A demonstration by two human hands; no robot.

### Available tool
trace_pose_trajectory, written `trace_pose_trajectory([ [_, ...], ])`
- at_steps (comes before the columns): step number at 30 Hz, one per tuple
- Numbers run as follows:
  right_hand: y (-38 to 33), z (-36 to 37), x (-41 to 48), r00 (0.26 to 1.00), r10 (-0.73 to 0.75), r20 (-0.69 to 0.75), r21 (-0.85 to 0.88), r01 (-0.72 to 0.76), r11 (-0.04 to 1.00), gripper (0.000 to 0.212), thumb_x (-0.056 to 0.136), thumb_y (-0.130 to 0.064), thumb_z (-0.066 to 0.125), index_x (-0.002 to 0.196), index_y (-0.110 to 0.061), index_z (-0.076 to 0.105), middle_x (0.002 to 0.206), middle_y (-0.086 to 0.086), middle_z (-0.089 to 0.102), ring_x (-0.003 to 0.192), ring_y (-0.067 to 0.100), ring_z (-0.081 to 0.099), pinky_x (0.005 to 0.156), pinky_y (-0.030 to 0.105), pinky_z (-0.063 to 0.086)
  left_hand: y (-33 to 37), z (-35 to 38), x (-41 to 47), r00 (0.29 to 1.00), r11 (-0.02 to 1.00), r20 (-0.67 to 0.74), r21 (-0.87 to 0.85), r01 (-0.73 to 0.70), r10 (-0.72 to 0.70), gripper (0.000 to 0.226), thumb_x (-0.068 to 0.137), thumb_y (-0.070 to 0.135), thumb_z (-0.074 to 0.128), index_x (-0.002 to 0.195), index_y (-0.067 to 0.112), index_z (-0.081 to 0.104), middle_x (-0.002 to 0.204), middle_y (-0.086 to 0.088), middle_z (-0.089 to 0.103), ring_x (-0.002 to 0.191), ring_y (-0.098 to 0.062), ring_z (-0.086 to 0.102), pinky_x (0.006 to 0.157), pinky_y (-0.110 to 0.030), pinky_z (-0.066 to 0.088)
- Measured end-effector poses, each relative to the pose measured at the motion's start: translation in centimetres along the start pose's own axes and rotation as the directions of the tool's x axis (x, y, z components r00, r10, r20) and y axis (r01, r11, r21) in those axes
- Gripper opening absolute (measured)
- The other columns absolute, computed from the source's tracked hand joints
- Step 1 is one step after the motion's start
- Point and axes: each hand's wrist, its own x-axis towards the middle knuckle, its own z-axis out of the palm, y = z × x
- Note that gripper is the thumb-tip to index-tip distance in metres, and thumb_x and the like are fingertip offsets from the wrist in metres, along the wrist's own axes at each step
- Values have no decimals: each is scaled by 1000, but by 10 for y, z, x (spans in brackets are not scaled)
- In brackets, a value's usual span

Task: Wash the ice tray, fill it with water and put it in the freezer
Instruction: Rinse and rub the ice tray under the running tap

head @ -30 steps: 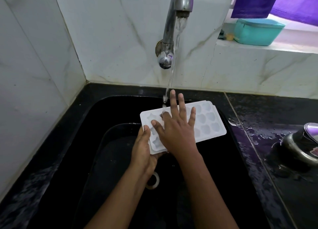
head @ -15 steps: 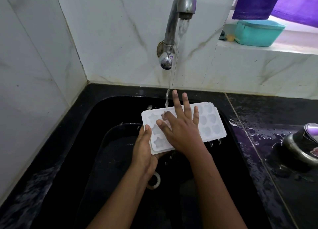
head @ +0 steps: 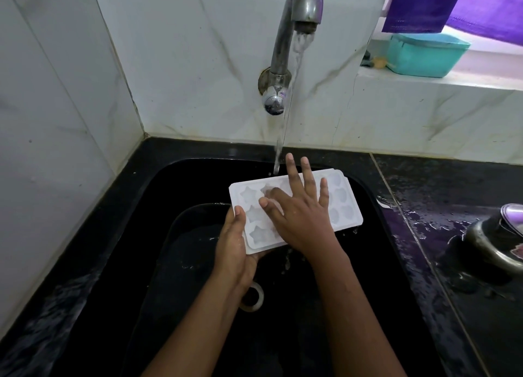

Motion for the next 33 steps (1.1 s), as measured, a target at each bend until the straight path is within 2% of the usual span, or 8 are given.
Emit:
trace_pose_trajectory([
  [5,-6,3,-2,994,44,-97,-16,-46,999,65,86,-63,7,104,-31,61,156,-8,-19,141,12,-28,111,47,-18,-3,2,-1,999,1000,20,-2,27,-27,36,102,33,36,129,20,56,119,-11,68,99,-28,69,72,-46,57],
  [7,-9,4,-1,997,12,-74,-12,-13,1000,67,86,-64,9,105,-28,61,156,-8,-20,140,12,-29,111,48,-16,-2,2,-1,999,1000,25,-6,20,-20,36,102,33,36,130,20,55,117,-10,69,97,-26,70,69,-44,58],
  [12,3,-6,1,1000,-8,28,-15,9,1000,74,81,-68,1,111,-37,61,154,-12,-24,138,10,-33,112,48,-16,-1,1,-2,1000,1000,24,-8,-16,16,39,102,32,36,133,16,53,122,-13,66,107,-30,66,84,-50,54],
  [18,-4,0,-2,999,22,-30,-20,-23,1000,69,83,-69,8,110,-32,60,156,-9,-22,139,11,-31,112,49,-13,-1,2,-3,1000,1000,21,18,18,-18,37,102,32,38,132,18,54,114,-9,71,96,-25,70,69,-43,58],
  [23,3,-5,2,997,-46,69,46,42,998,75,78,-72,6,116,-35,59,156,-13,-22,137,8,-33,112,45,-16,0,2,-3,1000,1000,15,-1,-26,26,34,102,30,36,128,19,56,118,-11,69,102,-27,69,77,-46,57],
  [26,8,-11,1,1000,-14,9,77,13,997,71,79,-72,9,112,-36,61,156,-15,-17,138,4,-30,113,45,-14,0,3,-3,1000,1000,-3,2,-25,25,34,102,31,36,126,18,57,115,-10,70,98,-27,70,74,-46,58],
  [29,11,-19,3,991,9,-130,110,5,994,57,85,-63,24,110,-31,63,158,-12,-4,143,8,-15,114,46,-5,0,3,-3,998,1000,-53,7,-22,22,31,102,32,38,123,20,58,111,-9,72,93,-25,71,72,-45,57],
  [33,17,-28,4,978,-9,-211,137,38,990,27,82,-30,46,95,-24,69,158,-6,11,144,11,-6,114,46,0,3,1,-1,997,1000,-79,11,-22,23,32,103,34,37,125,22,57,109,-6,72,94,-24,71,71,-44,57],
])
